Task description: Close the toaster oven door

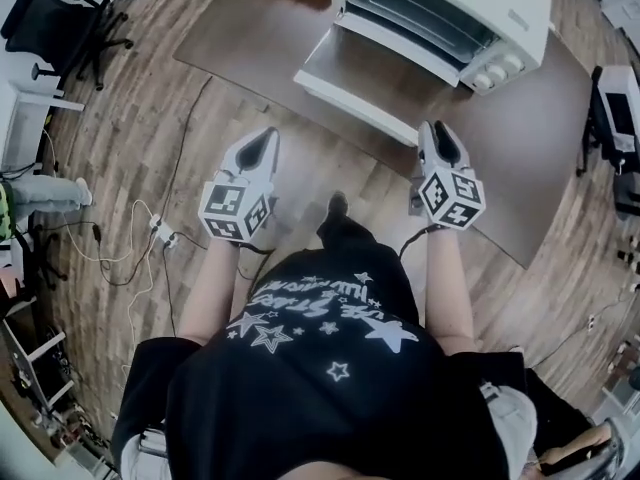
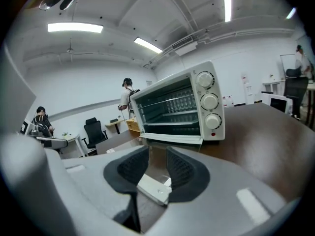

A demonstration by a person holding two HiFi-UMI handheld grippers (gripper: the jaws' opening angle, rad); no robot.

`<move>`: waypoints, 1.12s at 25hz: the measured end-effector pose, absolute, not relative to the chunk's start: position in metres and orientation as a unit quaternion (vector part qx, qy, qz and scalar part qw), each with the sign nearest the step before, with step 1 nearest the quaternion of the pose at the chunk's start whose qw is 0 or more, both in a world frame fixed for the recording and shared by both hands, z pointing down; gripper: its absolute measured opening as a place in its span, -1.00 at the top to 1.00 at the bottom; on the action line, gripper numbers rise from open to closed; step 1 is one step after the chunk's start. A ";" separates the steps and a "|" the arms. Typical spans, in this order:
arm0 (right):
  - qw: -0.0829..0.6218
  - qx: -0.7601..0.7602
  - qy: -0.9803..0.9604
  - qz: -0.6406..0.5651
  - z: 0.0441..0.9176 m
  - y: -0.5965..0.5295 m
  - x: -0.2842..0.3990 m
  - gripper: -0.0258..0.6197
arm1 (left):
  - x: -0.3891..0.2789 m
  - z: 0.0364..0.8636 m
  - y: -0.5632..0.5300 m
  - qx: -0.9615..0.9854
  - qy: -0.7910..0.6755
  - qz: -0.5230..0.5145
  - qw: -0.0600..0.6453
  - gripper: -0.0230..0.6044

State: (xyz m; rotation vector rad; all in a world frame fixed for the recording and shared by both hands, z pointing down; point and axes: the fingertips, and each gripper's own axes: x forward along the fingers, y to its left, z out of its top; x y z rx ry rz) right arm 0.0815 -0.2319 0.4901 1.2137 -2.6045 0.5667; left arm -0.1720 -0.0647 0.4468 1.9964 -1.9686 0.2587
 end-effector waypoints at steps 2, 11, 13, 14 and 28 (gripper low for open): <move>0.101 0.429 -0.876 0.196 0.491 -0.242 0.091 0.55 | -0.169 0.448 -0.086 0.712 -0.676 0.097 0.161 0.89; 0.089 0.491 -0.841 0.208 0.490 -0.254 0.117 0.55 | -0.166 0.446 -0.147 0.758 -0.624 0.118 0.150 0.89; 0.090 0.504 -0.833 0.209 0.489 -0.250 0.118 0.55 | -0.169 0.446 -0.153 0.766 -0.614 0.120 0.151 0.89; 0.090 0.511 -0.829 0.209 0.489 -0.247 0.119 0.55 | -0.171 0.447 -0.155 0.770 -0.608 0.121 0.152 0.89; 0.108 0.606 -0.756 0.221 0.509 -0.171 0.108 0.55 | -0.214 0.474 -0.154 0.820 -0.531 0.149 0.154 0.89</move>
